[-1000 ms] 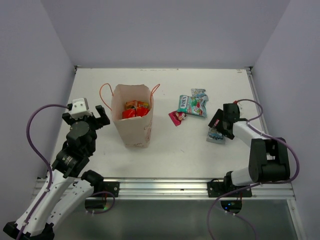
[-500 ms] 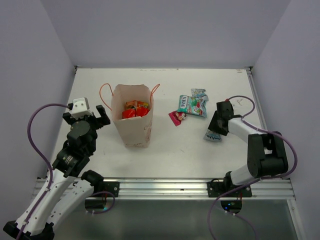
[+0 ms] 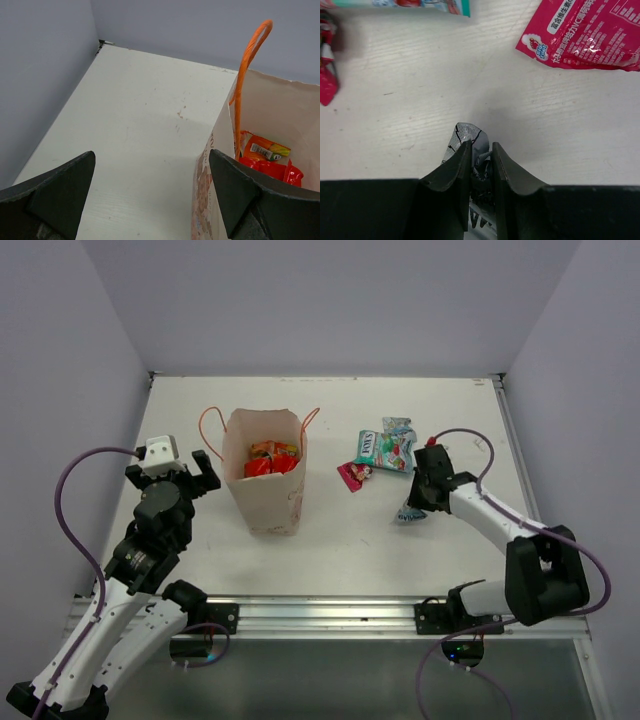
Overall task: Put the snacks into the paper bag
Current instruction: Pick up the snack from the center of the board.
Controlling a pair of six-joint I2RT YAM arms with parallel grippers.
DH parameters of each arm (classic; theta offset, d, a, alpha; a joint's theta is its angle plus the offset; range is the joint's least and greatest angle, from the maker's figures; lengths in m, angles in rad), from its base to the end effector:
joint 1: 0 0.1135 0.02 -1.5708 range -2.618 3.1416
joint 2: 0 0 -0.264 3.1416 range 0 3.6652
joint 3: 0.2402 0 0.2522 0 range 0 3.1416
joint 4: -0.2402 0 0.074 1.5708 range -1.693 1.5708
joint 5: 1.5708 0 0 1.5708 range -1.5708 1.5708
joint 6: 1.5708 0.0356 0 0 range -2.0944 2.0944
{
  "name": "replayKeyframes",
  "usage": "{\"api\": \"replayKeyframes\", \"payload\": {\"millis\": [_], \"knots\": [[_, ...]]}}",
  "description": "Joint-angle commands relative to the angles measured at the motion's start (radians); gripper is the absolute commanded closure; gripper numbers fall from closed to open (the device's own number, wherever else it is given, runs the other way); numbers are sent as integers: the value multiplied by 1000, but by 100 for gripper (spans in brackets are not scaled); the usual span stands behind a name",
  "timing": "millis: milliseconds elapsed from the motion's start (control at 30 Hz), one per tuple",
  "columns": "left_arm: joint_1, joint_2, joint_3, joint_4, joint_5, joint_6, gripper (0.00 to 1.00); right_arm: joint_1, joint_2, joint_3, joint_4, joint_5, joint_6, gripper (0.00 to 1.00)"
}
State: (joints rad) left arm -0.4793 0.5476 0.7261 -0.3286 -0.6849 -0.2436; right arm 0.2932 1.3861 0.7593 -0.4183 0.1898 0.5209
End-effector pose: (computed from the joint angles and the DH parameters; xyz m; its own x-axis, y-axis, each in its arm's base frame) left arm 0.1217 -0.0379 0.3383 -0.0810 -0.1684 -0.9824 -0.2240 0.9635 -0.1467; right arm 0.2506 0.0687 0.1837 -0.8144 0.2647 -0.5165 0.2445 0.9636 0.1082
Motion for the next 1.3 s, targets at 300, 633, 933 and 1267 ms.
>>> {"api": "replayKeyframes", "payload": {"millis": [300,633,933,1267], "knots": [[2,-8,-4,56,1,-8,0,89,-268,267,-119,0,-93,100],[2,-15,-4,59,7,-10,0,92,-228,606,-136,-91,-177,100],[2,-18,-7,60,19,-11,0,130,-85,903,-85,-331,-157,100],[2,-25,-8,62,16,-11,0,339,114,1176,-99,-340,-183,100]]}}
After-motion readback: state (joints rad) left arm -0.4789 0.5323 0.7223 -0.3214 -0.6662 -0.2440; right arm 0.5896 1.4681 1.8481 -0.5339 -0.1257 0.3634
